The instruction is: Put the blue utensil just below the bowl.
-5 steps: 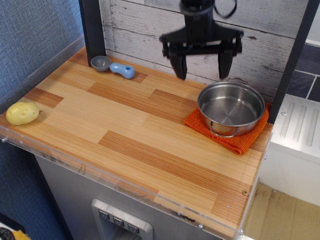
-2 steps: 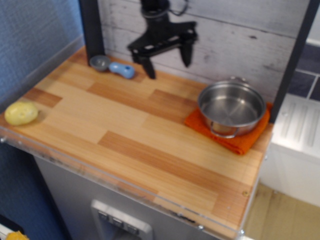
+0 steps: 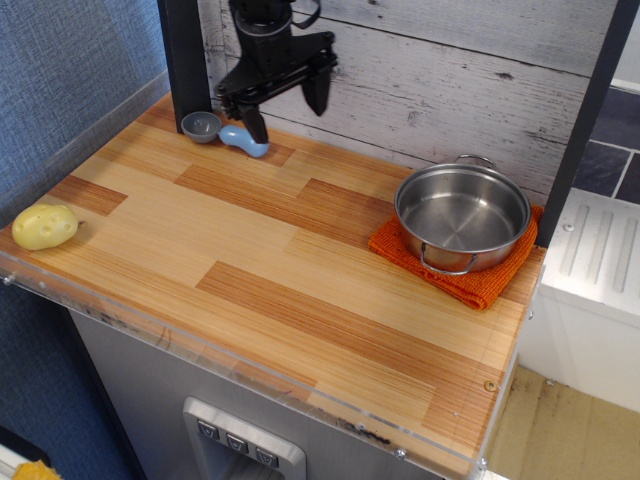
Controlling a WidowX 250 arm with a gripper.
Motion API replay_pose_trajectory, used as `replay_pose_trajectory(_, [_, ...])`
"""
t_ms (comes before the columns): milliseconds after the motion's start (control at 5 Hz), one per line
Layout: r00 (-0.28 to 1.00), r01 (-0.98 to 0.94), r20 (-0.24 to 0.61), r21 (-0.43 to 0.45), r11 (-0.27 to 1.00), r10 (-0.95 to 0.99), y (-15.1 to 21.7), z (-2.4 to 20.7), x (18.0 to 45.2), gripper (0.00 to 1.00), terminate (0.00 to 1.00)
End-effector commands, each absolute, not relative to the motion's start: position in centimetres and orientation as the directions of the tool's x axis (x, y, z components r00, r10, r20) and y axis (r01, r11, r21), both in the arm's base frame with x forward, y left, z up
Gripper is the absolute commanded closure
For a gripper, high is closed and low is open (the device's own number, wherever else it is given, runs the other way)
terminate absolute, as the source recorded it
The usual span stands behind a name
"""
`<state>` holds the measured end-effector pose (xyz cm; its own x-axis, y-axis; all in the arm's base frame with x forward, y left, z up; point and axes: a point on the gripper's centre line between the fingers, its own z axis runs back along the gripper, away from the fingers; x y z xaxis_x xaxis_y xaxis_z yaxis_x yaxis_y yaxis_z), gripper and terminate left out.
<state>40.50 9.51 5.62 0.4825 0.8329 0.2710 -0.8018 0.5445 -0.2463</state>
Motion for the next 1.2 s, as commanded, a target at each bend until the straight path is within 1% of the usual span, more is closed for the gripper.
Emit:
replay_pose_trajectory(0, [0.377,-0.857,0.349,-0.22,0.466,0.858,12.4,6.2,41.1,0.0,0.0])
replay_pose_trajectory(200, [0.36,-0.876,0.378,-0.177,0.448,0.853,13.0,5.6,40.9,0.0,0.0])
replay_pose_trajectory(400, [0.348,-0.892,0.38,-0.148,0.428,0.857,13.3,4.6,40.6,0.0,0.0])
replay_pose_trajectory(600, [0.326,-0.908,0.407,-0.117,0.403,0.853,12.8,4.2,40.3,1.0,0.0])
replay_pose_trajectory(1000, [0.334,-0.901,0.408,-0.125,0.415,0.849,11.3,4.6,40.3,1.0,0.0])
